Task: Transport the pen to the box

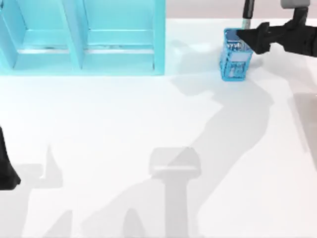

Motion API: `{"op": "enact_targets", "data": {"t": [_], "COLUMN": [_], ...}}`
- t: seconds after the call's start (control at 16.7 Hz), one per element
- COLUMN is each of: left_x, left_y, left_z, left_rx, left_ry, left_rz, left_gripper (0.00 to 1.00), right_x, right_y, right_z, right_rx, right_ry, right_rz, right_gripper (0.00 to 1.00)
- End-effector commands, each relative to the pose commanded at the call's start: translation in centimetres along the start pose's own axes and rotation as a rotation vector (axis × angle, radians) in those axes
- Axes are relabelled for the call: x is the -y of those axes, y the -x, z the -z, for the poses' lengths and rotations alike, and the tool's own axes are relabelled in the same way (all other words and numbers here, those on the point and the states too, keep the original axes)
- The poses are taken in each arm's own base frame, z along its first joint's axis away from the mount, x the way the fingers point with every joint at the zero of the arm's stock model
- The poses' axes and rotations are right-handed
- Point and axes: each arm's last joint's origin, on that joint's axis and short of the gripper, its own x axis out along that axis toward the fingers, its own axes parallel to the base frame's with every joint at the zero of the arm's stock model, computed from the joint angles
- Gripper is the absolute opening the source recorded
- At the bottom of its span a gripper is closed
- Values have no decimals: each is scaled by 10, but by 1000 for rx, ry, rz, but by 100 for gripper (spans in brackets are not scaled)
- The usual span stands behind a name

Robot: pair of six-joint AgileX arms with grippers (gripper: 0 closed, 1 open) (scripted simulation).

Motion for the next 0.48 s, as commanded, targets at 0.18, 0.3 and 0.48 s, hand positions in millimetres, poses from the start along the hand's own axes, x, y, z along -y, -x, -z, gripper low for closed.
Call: {"op": "enact_targets", "data": {"t": [0.18,0.3,0.48], "left_x": [0,0,0], "left_y": [0,0,0], "left_z": [0,0,0], "left_rx": [0,0,0], "left_ry": [0,0,0], "left_rz": [0,0,0], "left_gripper": [100,100,100], "right_x": [-3,-4,-4], "right_y": [-28,-34,-34], "right_z": [2,3,3], "right_rx": [0,0,0], "right_ry": [0,0,0], "right_rz": [0,0,0], "right_gripper": [100,100,100]}}
